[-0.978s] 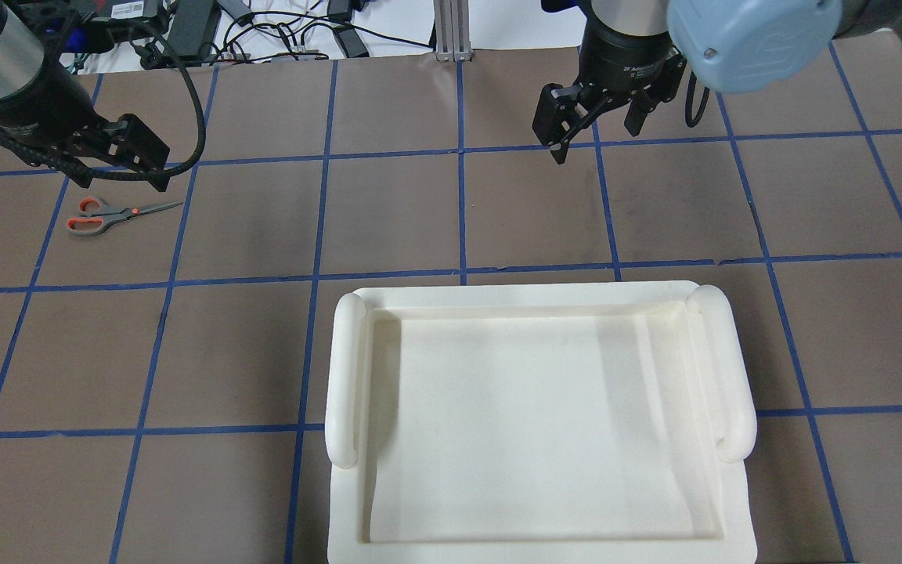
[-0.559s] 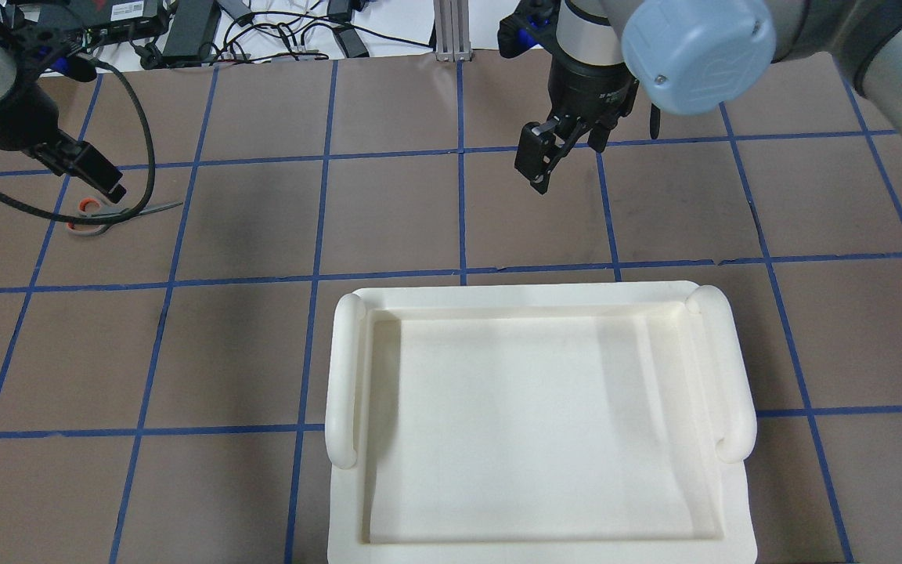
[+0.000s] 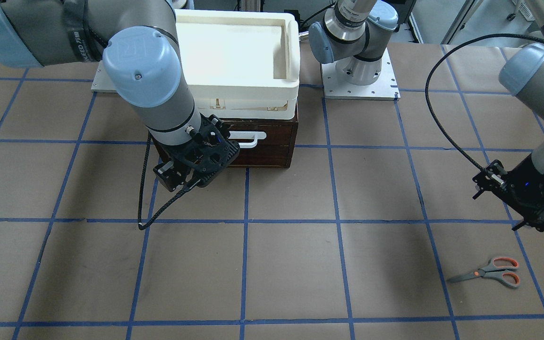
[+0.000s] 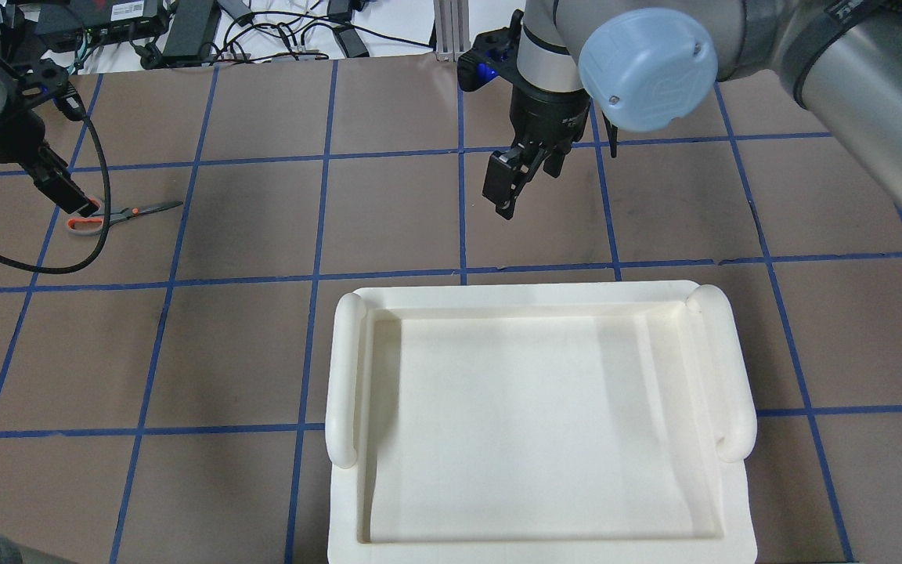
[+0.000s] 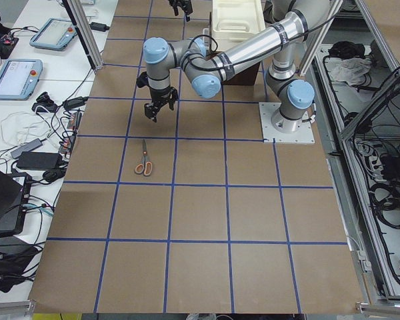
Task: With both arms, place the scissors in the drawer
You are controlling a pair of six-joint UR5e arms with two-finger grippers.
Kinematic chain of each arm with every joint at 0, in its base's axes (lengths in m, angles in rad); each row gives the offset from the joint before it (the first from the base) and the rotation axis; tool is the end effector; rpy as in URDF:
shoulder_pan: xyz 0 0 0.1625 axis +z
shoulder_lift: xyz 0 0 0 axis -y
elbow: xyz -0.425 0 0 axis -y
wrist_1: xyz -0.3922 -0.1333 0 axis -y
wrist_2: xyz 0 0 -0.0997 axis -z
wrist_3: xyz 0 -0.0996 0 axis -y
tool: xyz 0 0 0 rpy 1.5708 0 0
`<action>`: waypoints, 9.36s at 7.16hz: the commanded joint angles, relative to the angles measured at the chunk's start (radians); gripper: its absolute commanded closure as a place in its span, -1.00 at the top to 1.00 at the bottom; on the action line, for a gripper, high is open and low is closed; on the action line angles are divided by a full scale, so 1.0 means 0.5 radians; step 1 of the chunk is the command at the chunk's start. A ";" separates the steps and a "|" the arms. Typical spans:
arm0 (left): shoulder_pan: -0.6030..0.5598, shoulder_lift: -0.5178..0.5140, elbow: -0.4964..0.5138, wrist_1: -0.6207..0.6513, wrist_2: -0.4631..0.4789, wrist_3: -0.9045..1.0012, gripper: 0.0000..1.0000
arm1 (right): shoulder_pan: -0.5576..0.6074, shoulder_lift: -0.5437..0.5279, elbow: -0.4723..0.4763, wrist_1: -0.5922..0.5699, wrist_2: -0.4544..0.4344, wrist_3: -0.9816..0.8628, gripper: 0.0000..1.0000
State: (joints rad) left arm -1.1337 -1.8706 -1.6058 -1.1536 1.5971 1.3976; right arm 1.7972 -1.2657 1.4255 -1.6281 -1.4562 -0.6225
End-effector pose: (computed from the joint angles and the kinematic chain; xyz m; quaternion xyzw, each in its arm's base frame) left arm 0.1371 -0.6021 0.3486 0.4611 0.8863 -0.0146 0.0407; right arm 0.2766 -0.5560 0.3968 -0.4079 0.9098 0.0389 0.0661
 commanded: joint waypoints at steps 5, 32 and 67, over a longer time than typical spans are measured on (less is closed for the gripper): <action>0.144 -0.400 0.109 0.328 -0.019 0.950 1.00 | 0.066 0.074 0.100 -0.064 0.019 -0.681 1.00; 0.019 -0.426 0.337 0.023 -0.160 1.264 -1.00 | 0.173 0.212 0.196 0.102 -0.039 -1.393 1.00; 0.016 -0.272 0.309 -0.276 -0.089 1.304 -1.00 | 0.044 0.589 -0.265 -0.474 -0.070 -1.639 1.00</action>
State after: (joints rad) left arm -1.1259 -2.0062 -1.4511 -1.2909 1.5524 2.0497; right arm 1.8193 -0.9701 1.2935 -1.8651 -1.4964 -1.4447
